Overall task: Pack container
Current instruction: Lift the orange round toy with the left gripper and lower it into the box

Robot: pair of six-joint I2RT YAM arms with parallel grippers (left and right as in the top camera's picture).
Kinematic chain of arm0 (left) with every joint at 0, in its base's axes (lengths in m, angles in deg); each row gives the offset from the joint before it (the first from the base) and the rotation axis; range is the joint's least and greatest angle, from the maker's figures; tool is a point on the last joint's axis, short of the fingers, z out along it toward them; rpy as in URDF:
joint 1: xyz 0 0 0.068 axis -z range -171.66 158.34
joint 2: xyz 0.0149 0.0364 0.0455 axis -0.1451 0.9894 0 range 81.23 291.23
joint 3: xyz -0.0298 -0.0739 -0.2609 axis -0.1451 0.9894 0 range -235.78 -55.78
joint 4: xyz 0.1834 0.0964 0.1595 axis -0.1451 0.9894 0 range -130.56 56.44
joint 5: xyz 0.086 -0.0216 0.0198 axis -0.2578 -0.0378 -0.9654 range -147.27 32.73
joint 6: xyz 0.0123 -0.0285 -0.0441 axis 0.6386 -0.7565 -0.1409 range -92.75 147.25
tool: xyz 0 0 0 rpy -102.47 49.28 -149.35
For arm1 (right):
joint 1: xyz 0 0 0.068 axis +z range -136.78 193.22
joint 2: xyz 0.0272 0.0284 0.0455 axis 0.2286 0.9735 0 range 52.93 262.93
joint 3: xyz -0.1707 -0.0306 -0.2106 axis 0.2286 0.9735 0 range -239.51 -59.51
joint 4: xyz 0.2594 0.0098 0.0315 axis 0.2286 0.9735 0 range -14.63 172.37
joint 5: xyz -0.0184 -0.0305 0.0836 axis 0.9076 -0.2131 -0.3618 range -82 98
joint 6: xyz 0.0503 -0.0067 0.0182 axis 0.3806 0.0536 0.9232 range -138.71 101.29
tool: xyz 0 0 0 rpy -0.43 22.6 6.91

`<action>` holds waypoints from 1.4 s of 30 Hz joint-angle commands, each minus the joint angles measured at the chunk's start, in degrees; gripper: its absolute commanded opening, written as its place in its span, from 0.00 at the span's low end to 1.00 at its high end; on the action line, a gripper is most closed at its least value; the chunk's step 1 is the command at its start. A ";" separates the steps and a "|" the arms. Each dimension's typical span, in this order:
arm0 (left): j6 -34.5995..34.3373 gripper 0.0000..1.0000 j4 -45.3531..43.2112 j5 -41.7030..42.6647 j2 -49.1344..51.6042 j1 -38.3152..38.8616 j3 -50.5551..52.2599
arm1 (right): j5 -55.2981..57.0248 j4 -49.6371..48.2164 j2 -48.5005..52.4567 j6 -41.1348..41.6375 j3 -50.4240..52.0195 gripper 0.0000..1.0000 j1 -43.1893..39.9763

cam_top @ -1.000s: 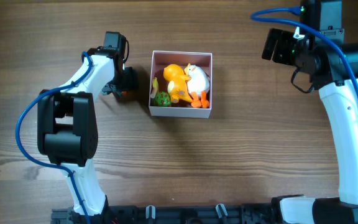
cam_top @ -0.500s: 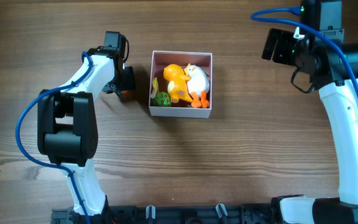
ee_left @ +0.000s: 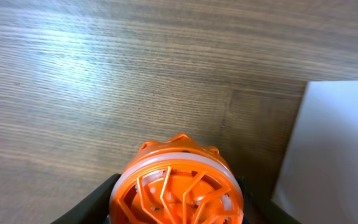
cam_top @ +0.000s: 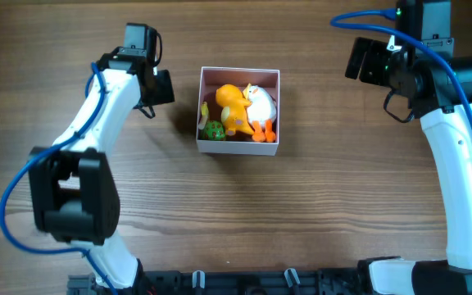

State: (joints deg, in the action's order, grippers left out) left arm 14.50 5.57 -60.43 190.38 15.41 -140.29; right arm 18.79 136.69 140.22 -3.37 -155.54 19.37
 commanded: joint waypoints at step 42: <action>-0.11 0.52 -12.04 5.05 -8.20 25.66 -1.29 | 0.81 0.00 0.37 -0.31 0.02 1.00 -0.02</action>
State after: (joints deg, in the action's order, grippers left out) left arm 14.50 -6.80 -55.84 183.64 40.97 -140.31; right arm 18.79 136.69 140.22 -3.37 -155.54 19.37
